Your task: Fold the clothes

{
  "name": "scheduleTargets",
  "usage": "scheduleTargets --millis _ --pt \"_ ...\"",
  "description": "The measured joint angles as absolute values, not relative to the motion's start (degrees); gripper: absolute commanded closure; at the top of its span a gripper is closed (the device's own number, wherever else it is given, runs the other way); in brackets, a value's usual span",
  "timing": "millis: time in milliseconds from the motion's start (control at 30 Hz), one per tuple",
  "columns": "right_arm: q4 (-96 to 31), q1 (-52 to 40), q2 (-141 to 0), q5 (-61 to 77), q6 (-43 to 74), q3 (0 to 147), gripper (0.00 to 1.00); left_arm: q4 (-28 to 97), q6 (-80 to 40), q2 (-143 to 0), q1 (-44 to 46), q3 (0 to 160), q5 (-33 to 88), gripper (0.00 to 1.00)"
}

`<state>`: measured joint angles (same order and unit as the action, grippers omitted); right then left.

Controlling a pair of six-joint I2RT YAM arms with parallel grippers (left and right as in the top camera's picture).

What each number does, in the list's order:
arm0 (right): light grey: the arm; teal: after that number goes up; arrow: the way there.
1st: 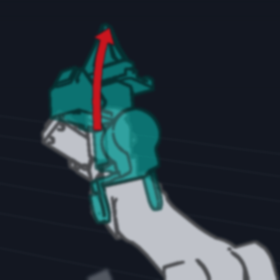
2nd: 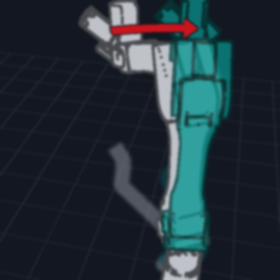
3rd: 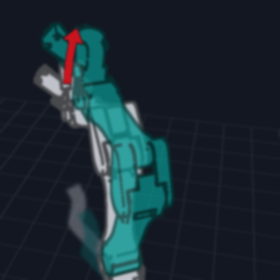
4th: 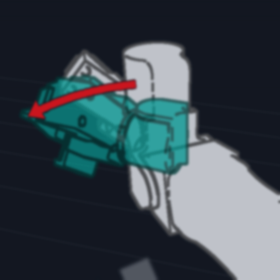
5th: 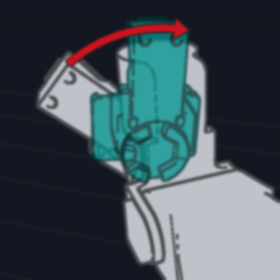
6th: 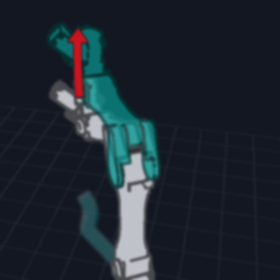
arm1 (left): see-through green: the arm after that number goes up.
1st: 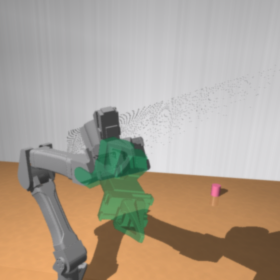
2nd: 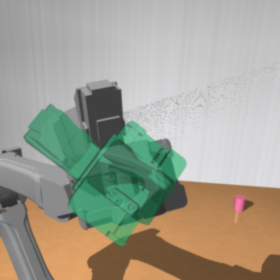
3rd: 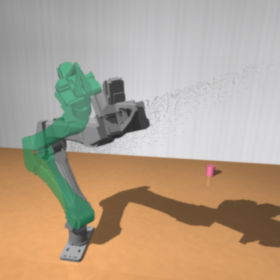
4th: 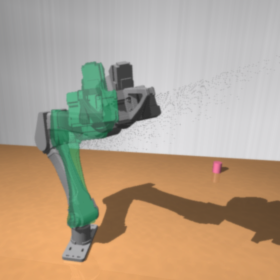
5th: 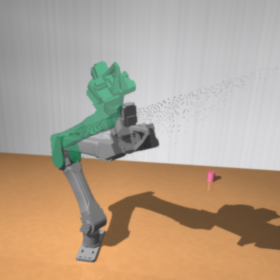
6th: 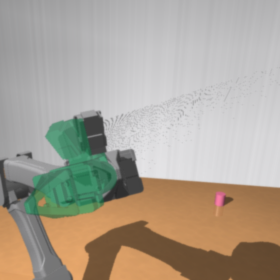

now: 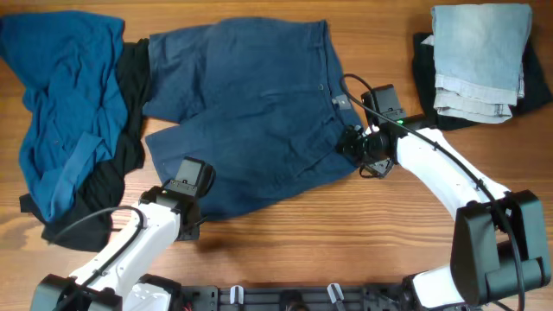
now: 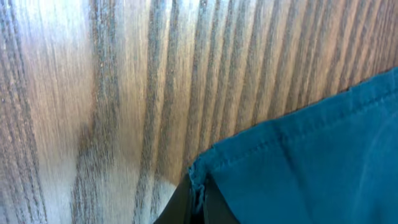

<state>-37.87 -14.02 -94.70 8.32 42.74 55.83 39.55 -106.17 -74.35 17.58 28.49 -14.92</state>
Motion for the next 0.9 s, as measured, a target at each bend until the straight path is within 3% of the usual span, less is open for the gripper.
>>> scheduleTargets --millis 33,100,233,267,333,467,600,767,900 --pt "-38.06 -14.02 -94.70 8.32 42.72 55.83 0.27 39.62 -105.69 -74.35 17.58 28.49 -14.74 0.96" --pt "-37.58 -14.02 -94.70 8.32 42.52 55.29 0.49 39.64 -105.08 -74.35 17.58 28.49 -14.57 0.96" --pt "-32.75 -14.02 -94.70 7.86 42.19 52.47 0.52 39.66 -104.81 -74.35 17.58 28.51 -14.52 0.96" --pt "-31.88 -14.02 -94.70 7.86 42.17 51.83 0.57 39.66 -104.79 -74.35 17.58 28.49 -14.52 0.96" --pt "-31.09 -14.02 -94.70 7.75 42.22 50.37 0.96 39.66 -104.62 -74.35 17.58 28.49 -14.52 0.96" --pt "-30.30 -14.11 -95.04 7.01 42.15 50.11 0.96 39.16 -103.92 -74.35 17.58 28.47 -14.52 0.96" --pt "-30.65 -13.80 -93.84 6.37 42.78 50.09 0.96 38.20 -95.02 -74.00 17.56 29.04 -13.63 0.96" --pt "-42.96 -8.36 -75.46 6.37 43.03 49.95 0.96 49.04 -80.16 -63.51 17.58 37.80 -11.90 0.96" --pt "-51.70 -7.38 -59.72 6.39 43.27 49.95 0.96 57.80 -76.77 -53.04 17.58 42.59 -10.94 0.96"
